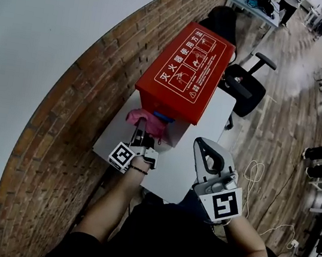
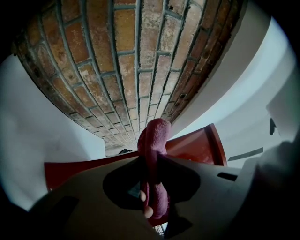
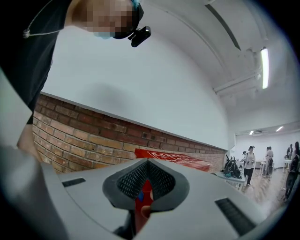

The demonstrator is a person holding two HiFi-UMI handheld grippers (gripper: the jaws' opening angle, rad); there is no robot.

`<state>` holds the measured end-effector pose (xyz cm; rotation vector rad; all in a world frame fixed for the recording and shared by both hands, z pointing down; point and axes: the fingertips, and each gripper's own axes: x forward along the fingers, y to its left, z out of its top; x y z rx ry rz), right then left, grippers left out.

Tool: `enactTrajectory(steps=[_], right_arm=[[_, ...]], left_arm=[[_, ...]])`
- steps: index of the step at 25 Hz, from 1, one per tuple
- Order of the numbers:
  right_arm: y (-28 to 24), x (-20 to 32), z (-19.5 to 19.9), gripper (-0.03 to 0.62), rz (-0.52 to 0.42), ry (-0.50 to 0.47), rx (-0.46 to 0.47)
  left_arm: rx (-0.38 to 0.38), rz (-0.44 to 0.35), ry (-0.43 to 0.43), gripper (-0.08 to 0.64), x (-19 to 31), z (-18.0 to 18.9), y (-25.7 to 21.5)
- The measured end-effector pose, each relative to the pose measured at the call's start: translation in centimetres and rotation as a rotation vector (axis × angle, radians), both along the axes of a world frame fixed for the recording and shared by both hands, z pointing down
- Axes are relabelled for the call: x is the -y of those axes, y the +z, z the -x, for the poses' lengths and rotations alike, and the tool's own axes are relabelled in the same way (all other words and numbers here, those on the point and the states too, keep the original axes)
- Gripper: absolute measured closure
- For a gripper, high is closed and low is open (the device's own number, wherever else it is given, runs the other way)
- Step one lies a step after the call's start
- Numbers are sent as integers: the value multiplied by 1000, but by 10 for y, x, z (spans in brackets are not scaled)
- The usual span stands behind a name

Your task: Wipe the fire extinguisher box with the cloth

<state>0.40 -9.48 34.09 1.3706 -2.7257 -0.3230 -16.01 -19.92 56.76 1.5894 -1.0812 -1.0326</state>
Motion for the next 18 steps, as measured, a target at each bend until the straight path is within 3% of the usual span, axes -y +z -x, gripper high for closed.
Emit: enactTrajectory(steps=[7,18], right_arm=[[-1,-1,-2,572,3,6,-1],[-1,2,-12,572,23,22,18]], left_arm=[[-7,-20,4,430,1,-2,13],[35,45,-9,430,1,1,52]])
